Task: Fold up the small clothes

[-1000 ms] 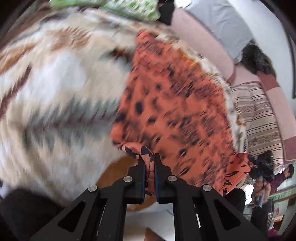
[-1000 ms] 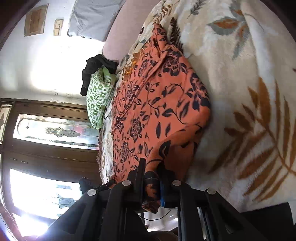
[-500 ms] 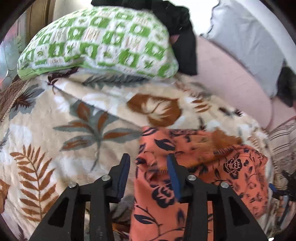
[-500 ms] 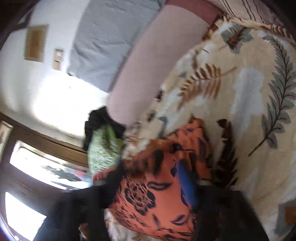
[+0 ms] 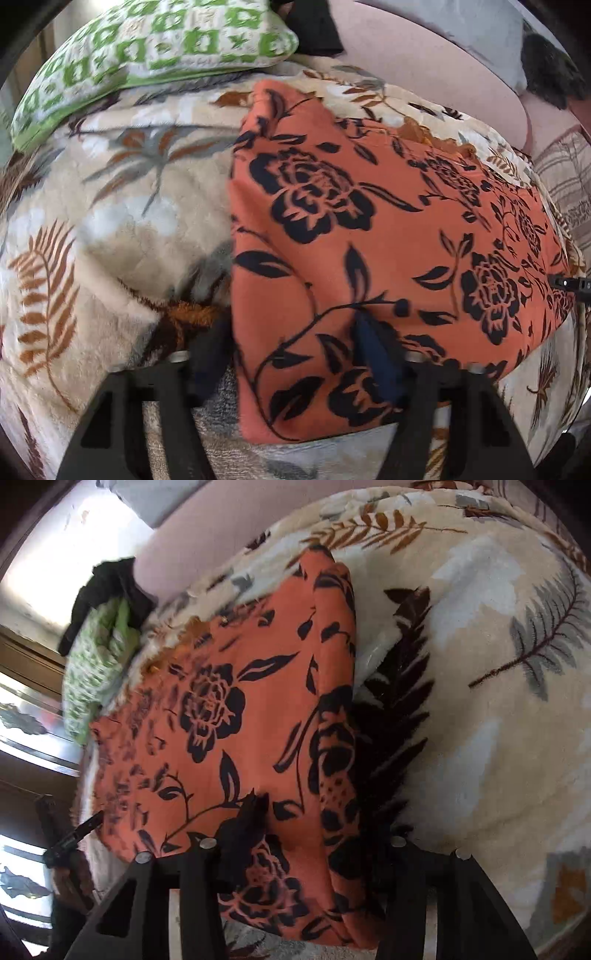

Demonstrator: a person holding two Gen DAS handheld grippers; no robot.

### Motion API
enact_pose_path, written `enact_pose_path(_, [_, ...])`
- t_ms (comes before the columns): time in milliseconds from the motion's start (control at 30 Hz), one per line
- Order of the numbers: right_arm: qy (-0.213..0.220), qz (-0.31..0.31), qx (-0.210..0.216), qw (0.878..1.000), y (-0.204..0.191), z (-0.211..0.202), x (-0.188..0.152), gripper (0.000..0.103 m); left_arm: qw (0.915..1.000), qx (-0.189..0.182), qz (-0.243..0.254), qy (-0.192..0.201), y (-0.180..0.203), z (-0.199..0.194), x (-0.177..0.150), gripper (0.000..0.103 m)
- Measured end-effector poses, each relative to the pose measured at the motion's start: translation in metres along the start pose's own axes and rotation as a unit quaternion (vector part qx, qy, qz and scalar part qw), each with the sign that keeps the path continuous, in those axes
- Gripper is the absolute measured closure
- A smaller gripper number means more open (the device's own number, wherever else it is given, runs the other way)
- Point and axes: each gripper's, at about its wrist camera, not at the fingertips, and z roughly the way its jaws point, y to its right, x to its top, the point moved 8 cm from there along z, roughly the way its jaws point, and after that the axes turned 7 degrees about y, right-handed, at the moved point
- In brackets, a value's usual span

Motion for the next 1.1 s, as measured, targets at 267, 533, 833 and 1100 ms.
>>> enact_pose_path(267, [0.069, -0.022, 0.029, 0.997, -0.065, -0.117, 0.0, 0.083, 0.9958, -0.029, -0.017, 0.085, 0.014, -0.126, 0.024, 0.086])
enact_pose_path(533, [-0.003, 0.038, 0.036, 0.999, -0.021, -0.128, -0.163, 0.059, 0.9979, 0.014, -0.043, -0.045, -0.018, -0.108, -0.129, 0.067])
enact_pose_path(833, [0.092, 0.054, 0.014, 0.994, -0.009, -0.157, -0.142, 0.021, 0.9943, 0.029, 0.0, 0.102, -0.003, -0.165, -0.063, 0.037])
enact_pose_path(1100, [0.061, 0.123, 0.17, 0.976, -0.034, -0.068, -0.065, 0.011, 0.9988, 0.021, 0.015, 0.042, 0.032, -0.11, -0.099, 0.037])
